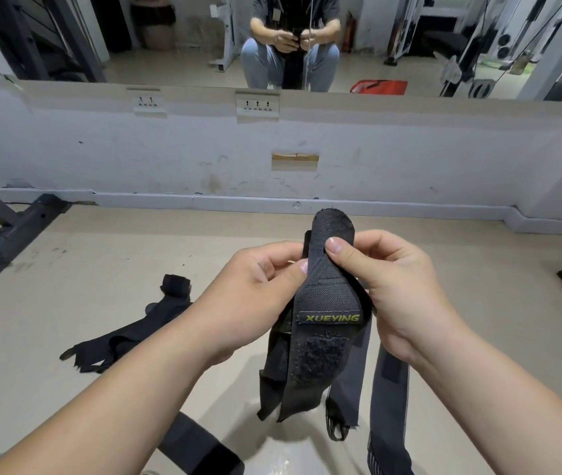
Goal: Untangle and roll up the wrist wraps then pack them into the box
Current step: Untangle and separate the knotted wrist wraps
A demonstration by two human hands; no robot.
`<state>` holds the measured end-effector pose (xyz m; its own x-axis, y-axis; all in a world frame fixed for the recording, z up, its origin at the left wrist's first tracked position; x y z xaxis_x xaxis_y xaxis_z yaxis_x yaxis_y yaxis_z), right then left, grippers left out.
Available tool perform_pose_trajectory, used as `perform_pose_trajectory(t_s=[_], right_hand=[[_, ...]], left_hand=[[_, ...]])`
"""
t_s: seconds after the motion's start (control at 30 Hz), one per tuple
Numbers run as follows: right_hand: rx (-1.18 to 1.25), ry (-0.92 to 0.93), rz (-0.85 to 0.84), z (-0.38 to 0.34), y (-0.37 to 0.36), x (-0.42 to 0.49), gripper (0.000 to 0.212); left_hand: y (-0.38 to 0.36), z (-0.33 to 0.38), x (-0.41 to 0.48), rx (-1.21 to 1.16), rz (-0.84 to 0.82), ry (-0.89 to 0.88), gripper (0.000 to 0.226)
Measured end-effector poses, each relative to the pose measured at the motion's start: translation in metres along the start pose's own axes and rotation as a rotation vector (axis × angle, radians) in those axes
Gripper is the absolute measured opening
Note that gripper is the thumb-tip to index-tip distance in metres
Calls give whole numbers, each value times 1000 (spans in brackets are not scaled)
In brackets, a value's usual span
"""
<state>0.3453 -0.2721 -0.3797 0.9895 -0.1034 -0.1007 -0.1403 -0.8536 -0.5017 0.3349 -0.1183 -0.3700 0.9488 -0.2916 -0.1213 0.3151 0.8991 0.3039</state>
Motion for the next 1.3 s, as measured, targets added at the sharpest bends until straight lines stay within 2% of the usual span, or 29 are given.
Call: perform_pose_trajectory(t_s=[0.23, 0.5, 0.67, 0.83, 1.0, 1.13, 1.3], right_hand=[[-7, -32, 12, 5, 1, -1, 12], [-27, 3, 7, 5, 2, -1, 13], [98, -105, -2, 16, -3, -1, 17], [114, -112, -32, 21, -4, 1, 21], [139, -109, 7, 17, -1, 4, 27], [158, -94, 34, 11, 2, 8, 25], [165, -94, 57, 10, 7, 10, 21]], left_hand=[[1, -3, 1, -10, 31, -7, 29], [-2, -8, 3, -9, -58, -27, 30], [1, -14, 8, 5, -52, -68, 31], [-2, -23, 13, -6, -52, -54, 30], [-6, -24, 14, -30, -35, -31, 29], [-10, -32, 19, -85, 30, 49, 27], [-17, -35, 18, -110, -11, 43, 36]])
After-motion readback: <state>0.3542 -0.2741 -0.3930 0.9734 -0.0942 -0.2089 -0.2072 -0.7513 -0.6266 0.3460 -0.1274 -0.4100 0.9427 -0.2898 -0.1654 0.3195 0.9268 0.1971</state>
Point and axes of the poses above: each hand's wrist, its own x-axis towards the middle knuckle, its own y-axis out of the back of the hand, z = x × y, the point moved 6 cm from there along x, towards the middle knuckle, and after that the axes turned 15 degrees about x, right-handed, at the moved point
